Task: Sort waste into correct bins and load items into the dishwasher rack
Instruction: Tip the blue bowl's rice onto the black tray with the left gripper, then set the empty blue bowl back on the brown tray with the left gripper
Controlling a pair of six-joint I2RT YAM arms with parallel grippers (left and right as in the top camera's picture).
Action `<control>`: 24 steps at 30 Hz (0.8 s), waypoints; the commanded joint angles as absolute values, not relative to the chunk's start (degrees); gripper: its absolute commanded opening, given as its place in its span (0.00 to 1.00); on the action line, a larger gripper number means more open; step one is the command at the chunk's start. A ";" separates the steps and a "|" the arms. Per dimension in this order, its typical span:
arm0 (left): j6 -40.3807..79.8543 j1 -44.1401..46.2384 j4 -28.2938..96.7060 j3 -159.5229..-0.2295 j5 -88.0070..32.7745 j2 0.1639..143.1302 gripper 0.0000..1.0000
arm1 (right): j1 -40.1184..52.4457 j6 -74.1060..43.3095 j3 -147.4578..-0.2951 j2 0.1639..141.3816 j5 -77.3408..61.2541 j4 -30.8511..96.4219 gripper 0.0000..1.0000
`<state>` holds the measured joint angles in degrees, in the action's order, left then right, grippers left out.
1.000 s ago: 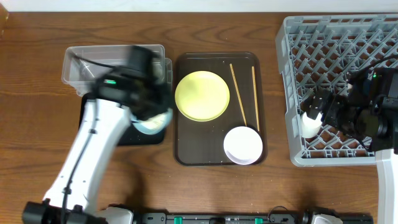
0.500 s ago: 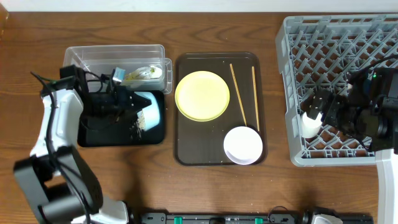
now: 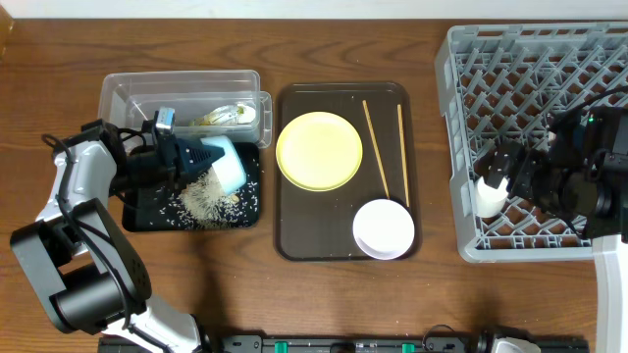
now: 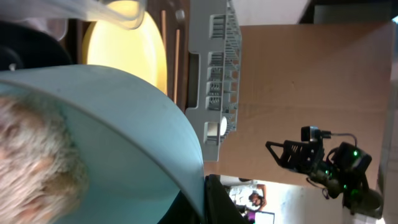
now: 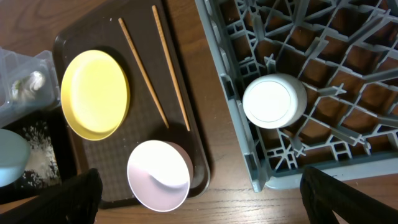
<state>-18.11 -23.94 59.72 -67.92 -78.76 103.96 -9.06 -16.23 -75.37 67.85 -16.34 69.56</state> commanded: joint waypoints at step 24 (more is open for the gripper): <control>-28.77 -24.18 69.08 -67.72 -84.18 104.60 0.06 | -8.19 -15.62 -76.07 67.64 -16.95 69.63 0.99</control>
<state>-29.17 -23.94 68.10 -67.79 -82.72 104.31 -9.06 -16.23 -75.37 67.85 -16.36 69.56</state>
